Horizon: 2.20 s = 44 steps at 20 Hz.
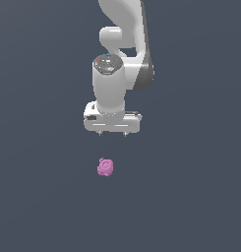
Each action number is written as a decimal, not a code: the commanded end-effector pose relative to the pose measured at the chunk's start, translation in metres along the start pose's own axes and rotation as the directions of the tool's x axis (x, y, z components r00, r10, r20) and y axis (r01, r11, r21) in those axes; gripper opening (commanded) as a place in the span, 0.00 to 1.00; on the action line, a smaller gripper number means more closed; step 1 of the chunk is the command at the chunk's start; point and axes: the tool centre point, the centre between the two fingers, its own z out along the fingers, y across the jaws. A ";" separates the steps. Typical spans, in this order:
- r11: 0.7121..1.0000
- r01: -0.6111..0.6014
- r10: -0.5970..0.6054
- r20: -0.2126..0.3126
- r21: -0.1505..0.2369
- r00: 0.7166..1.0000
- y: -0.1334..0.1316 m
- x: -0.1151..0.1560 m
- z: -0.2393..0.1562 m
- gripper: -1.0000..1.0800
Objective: Pick up the object and move it to a goal position.
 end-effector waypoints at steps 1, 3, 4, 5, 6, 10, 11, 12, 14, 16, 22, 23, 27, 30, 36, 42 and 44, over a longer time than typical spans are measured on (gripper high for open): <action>1.000 0.000 0.000 0.000 0.000 1.000 0.000 0.000 0.000 0.96; 1.000 0.003 -0.003 0.000 0.000 1.000 -0.002 0.000 -0.001 0.96; 1.000 0.006 -0.006 -0.001 0.000 1.000 -0.005 0.000 -0.001 0.96; 1.000 0.010 -0.010 -0.001 0.000 1.000 -0.009 0.000 -0.002 0.96; 1.000 0.016 -0.016 -0.002 0.001 1.000 -0.014 0.000 -0.004 0.96; 0.999 0.036 -0.036 -0.005 0.001 0.999 -0.032 -0.002 -0.009 0.96; 0.999 0.038 -0.038 -0.005 0.001 0.999 -0.033 -0.002 -0.010 0.96; 0.999 0.038 -0.038 -0.005 0.001 0.999 -0.033 -0.002 -0.010 0.96; 0.999 0.037 -0.037 -0.005 0.001 0.999 -0.032 -0.002 -0.009 0.96; 0.999 0.034 -0.034 -0.005 0.001 0.999 -0.031 0.000 -0.008 0.96; 1.000 0.019 -0.019 -0.003 0.002 1.000 -0.024 0.013 0.003 0.96; 1.000 0.015 -0.015 -0.002 0.003 1.000 -0.022 0.016 0.006 0.96; 1.000 -0.004 0.004 0.000 0.003 1.000 -0.013 0.031 0.020 0.96; 1.000 -0.021 0.021 0.003 0.004 1.000 -0.003 0.044 0.035 0.96; 0.999 -0.055 0.055 0.008 0.003 0.998 0.016 0.067 0.065 0.96; 0.997 -0.074 0.074 0.010 0.002 0.997 0.027 0.079 0.084 0.96; 0.997 -0.077 0.077 0.011 0.001 0.997 0.030 0.081 0.088 0.96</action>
